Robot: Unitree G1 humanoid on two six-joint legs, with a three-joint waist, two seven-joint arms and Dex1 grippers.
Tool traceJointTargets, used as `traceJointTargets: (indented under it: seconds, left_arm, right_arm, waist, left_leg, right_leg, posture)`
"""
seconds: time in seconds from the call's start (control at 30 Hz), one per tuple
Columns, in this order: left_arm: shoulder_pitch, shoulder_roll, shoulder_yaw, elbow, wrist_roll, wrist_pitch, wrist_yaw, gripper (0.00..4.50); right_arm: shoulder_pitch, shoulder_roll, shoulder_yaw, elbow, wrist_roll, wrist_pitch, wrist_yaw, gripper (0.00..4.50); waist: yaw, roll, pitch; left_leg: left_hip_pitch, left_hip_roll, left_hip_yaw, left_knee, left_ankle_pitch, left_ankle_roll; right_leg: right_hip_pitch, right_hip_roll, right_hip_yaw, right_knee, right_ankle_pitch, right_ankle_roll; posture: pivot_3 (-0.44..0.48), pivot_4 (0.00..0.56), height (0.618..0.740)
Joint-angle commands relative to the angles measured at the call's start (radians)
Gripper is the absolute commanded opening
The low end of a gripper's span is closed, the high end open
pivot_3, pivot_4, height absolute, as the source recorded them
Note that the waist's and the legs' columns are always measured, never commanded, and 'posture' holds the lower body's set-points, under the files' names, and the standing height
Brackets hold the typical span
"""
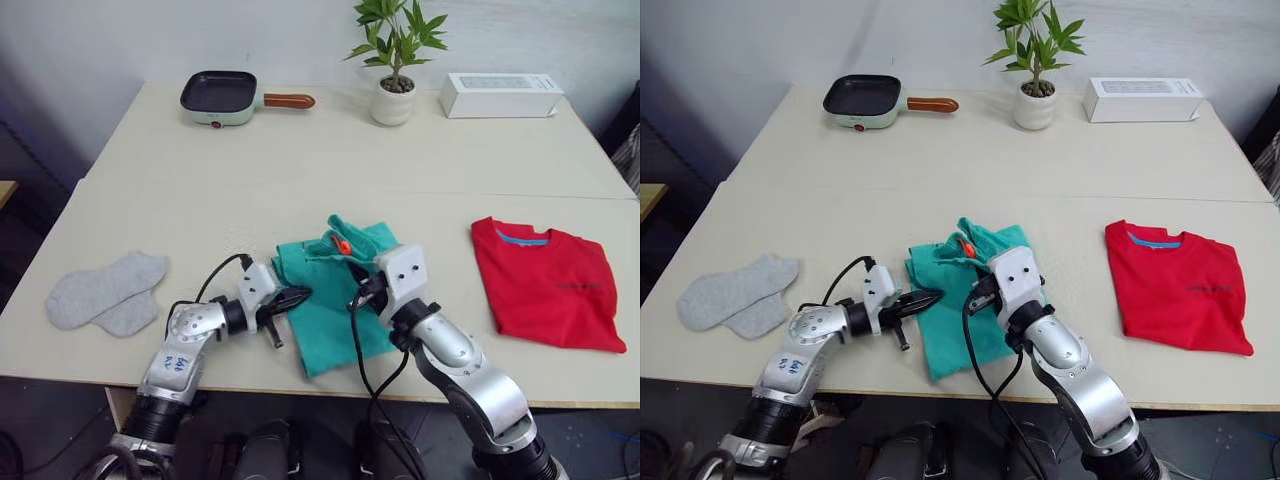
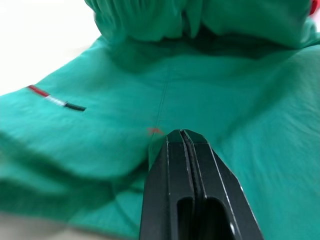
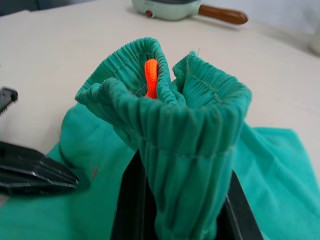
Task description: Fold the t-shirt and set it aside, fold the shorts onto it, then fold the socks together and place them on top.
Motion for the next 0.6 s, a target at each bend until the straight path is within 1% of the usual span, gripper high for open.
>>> traceJointTargets:
  seconds: [0.03, 0.07, 0.13, 0.2, 0.23, 0.33, 0.4, 0.47, 0.53, 0.6]
  left_arm:
    - [0.003, 0.015, 0.026, -0.051, -0.035, 0.009, -0.009, 0.0]
    - [0.001, 0.018, 0.031, -0.048, -0.037, 0.011, -0.008, 0.0]
    - [-0.004, 0.027, 0.044, -0.041, -0.044, 0.013, -0.012, 0.0]
    - [-0.009, 0.042, 0.064, -0.035, -0.058, 0.018, -0.023, 0.0]
    - [-0.007, 0.054, 0.078, -0.037, -0.073, 0.028, -0.034, 0.0]
    - [0.018, 0.12, 0.129, -0.057, -0.147, 0.09, -0.102, 0.0]
    - [0.031, 0.175, 0.167, -0.06, -0.176, 0.119, -0.135, 0.0]
    - [0.027, 0.206, 0.206, -0.067, -0.219, 0.153, -0.151, 0.0]
    - [-0.003, 0.215, 0.236, -0.082, -0.277, 0.196, -0.163, 0.0]
    - [-0.057, 0.209, 0.239, -0.097, -0.321, 0.23, -0.174, 0.0]
  right_arm:
    - [-0.013, 0.007, -0.03, -0.02, 0.09, 0.051, 0.108, 0.67]
    - [-0.02, 0.003, -0.04, -0.02, 0.128, 0.079, 0.148, 0.89]
    - [-0.04, -0.001, -0.089, -0.013, 0.204, 0.12, 0.21, 1.55]
    - [-0.065, -0.034, -0.136, -0.016, 0.301, 0.178, 0.301, 2.18]
    - [-0.076, -0.061, -0.162, -0.022, 0.364, 0.218, 0.353, 2.53]
    - [-0.095, -0.19, -0.254, -0.045, 0.614, 0.348, 0.556, 3.6]
    - [-0.104, -0.274, -0.331, -0.025, 0.706, 0.355, 0.678, 4.2]
    - [-0.122, -0.315, -0.403, 0.028, 0.771, 0.357, 0.729, 4.2]
    - [-0.156, -0.333, -0.455, 0.098, 0.808, 0.348, 0.771, 4.2]
    - [-0.196, -0.326, -0.465, 0.183, 0.745, 0.281, 0.792, 3.78]
  waist:
    - [-0.001, -0.001, 0.0]
    - [-0.001, -0.001, 0.0]
    - [-0.002, -0.001, 0.0]
    - [-0.003, -0.001, 0.001]
    - [-0.003, -0.002, 0.001]
    - [-0.002, -0.002, 0.002]
    - [-0.002, -0.003, 0.003]
    - [-0.002, -0.003, 0.004]
    - [-0.001, -0.004, 0.004]
    - [0.002, -0.006, 0.005]
  left_leg:
    - [0.0, 0.0, 0.0, 0.0, -0.001, -0.001]
    - [-0.001, 0.0, 0.0, 0.0, -0.001, -0.002]
    - [-0.003, 0.0, 0.0, 0.001, 0.002, 0.001]
    - [-0.005, 0.0, 0.0, 0.001, 0.003, 0.002]
    - [-0.005, 0.0, 0.0, 0.001, 0.003, 0.003]
    - [-0.005, 0.0, 0.0, 0.002, 0.003, 0.004]
    - [-0.005, 0.0, -0.001, 0.001, 0.002, 0.005]
    - [-0.006, 0.0, -0.002, 0.001, 0.001, 0.005]
    - [-0.006, 0.0, -0.002, 0.002, 0.001, 0.005]
    - [-0.006, 0.0, -0.002, 0.002, 0.001, 0.005]
  right_leg:
    - [-0.001, 0.0, 0.0, 0.0, 0.0, 0.0]
    - [-0.002, 0.0, 0.0, 0.001, 0.0, 0.0]
    - [-0.004, 0.0, 0.0, 0.003, 0.0, 0.0]
    - [-0.006, 0.0, 0.0, 0.004, 0.0, 0.0]
    - [-0.006, 0.0, 0.0, 0.005, 0.0, 0.0]
    - [-0.006, 0.0, 0.0, 0.004, 0.0, 0.0]
    - [-0.006, 0.0, -0.001, 0.004, 0.0, 0.0]
    - [-0.006, -0.001, -0.001, 0.002, 0.0, 0.0]
    - [-0.006, -0.001, -0.001, 0.002, 0.0, 0.0]
    - [-0.005, -0.001, -0.001, 0.002, 0.0, 0.0]
  posture:
    - [0.0, 0.15, 0.74]
    - [0.0, 0.15, 0.74]
    - [0.0, 0.15, 0.74]
    - [0.0, 0.15, 0.74]
    - [0.0, 0.15, 0.74]
    - [0.0, 0.15, 0.74]
    - [0.0, 0.15, 0.74]
    - [0.0, 0.15, 0.74]
    - [0.0, 0.15, 0.74]
    - [0.0, 0.15, 0.74]
